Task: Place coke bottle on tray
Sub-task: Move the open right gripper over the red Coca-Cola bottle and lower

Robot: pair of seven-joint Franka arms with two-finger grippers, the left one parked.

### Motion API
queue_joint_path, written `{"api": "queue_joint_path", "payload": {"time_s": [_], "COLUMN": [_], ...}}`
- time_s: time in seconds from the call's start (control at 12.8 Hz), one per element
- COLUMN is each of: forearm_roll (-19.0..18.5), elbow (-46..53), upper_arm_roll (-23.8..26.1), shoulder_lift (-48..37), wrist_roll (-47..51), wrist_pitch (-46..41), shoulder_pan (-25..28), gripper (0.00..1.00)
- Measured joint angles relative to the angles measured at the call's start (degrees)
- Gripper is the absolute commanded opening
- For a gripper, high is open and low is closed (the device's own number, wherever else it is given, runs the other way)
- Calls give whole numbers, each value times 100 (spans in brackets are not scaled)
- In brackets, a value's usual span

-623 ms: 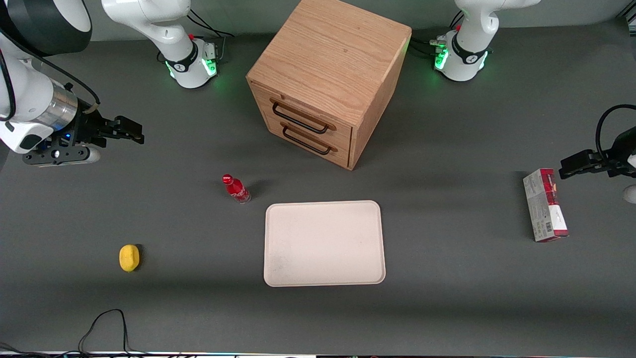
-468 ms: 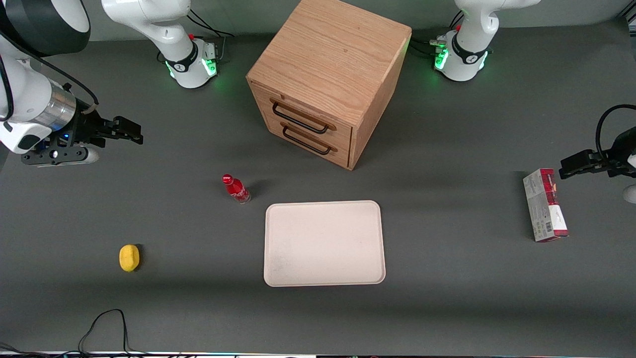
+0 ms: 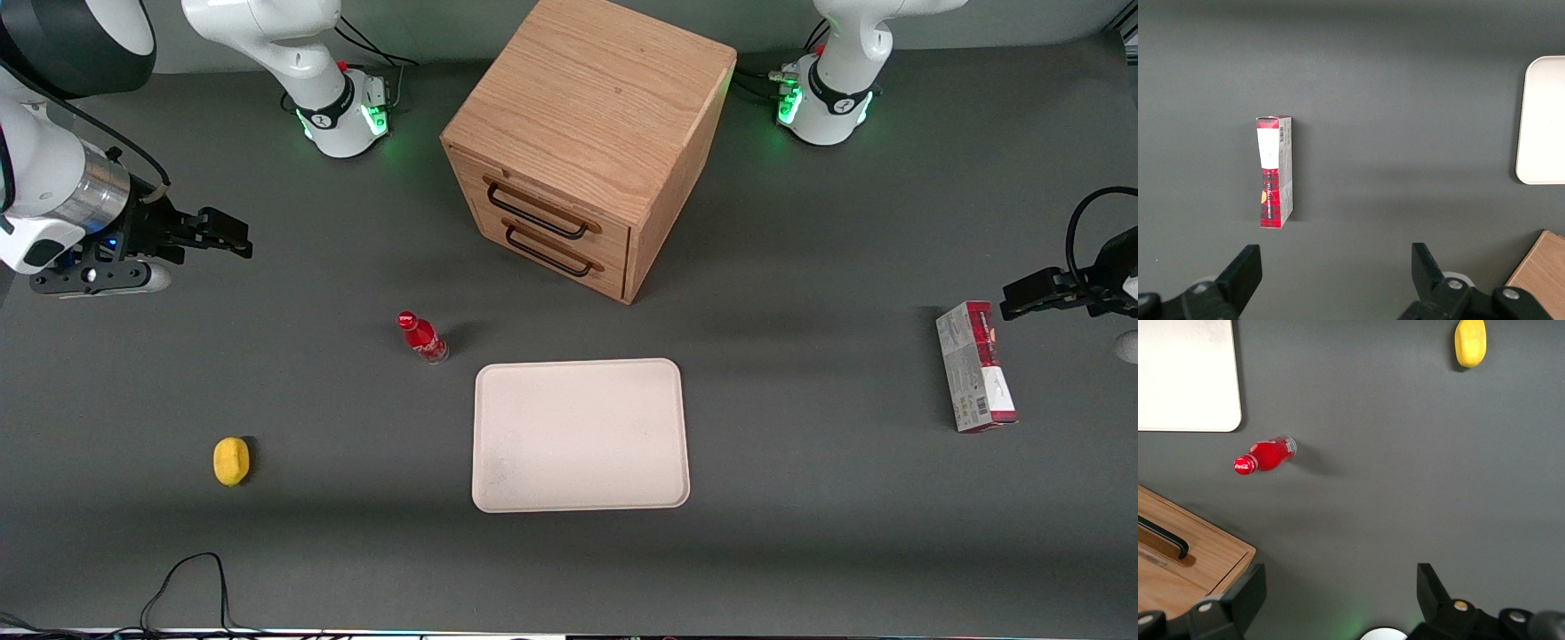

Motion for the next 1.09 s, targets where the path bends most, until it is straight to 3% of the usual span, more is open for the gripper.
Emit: {"api": "queue_joint_path", "payload": {"time_s": [0.7, 1.09], "forearm_roll": [30, 52], "elbow": [401, 2435], "upper_arm_roll": [79, 1372], "shoulder_lift": [208, 1631], "wrist_roll": [352, 2093], "wrist_pitch": [-115, -914], "shoulder_pan": [77, 147], "gripper": [100, 100]}}
